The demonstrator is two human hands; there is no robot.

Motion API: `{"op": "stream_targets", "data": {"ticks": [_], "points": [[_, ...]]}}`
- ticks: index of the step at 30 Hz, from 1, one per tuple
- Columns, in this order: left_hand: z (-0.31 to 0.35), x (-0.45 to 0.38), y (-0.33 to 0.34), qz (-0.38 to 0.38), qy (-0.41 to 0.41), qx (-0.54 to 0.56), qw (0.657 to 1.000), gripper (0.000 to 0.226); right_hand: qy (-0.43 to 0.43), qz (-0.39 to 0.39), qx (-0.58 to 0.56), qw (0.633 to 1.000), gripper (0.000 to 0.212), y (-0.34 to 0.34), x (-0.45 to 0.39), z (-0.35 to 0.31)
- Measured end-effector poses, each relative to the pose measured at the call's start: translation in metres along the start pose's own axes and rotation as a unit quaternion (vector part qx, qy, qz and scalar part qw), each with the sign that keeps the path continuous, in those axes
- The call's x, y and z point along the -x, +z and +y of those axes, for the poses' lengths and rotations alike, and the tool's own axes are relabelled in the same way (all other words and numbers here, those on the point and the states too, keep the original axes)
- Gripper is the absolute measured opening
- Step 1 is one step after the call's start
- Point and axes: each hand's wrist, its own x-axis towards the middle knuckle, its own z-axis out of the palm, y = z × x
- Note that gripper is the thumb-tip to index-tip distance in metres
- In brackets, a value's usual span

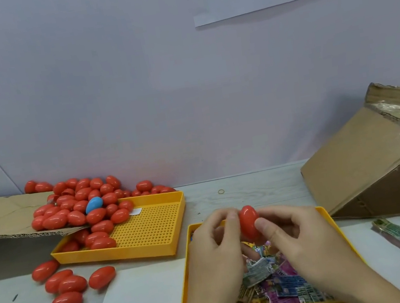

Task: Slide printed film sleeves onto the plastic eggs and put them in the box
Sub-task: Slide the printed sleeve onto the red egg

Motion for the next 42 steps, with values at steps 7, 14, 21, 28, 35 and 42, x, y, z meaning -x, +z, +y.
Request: {"op": "stream_targets", "data": {"ticks": [7,14,21,28,35,42], "points": [[-0.006,0.001,0.001,-0.026,0.066,-0.045,0.996,0.025,0.045,-0.001,-0.13,0.991,0.031,0.003,-0.006,0.004],[-0.011,-0.001,0.001,-0.019,0.109,-0.062,0.992,0.034,0.076,-0.002,-0.169,0.983,0.036,0.006,-0.006,0.005],[-0.013,-0.001,0.003,-0.026,0.127,-0.056,0.99,0.037,0.082,-0.007,-0.187,0.979,0.033,0.006,-0.006,0.001],[-0.017,-0.003,0.003,-0.024,0.133,-0.066,0.989,0.033,0.079,-0.01,-0.179,0.981,0.036,0.006,-0.005,0.001],[-0.017,-0.005,0.005,-0.033,0.106,-0.028,0.993,0.019,0.052,0.014,-0.147,0.988,0.02,0.006,-0.004,0.0],[-0.009,-0.006,0.005,-0.062,-0.06,0.228,0.97,0.023,-0.007,0.059,-0.065,0.996,0.014,0.005,-0.002,-0.002]]}}
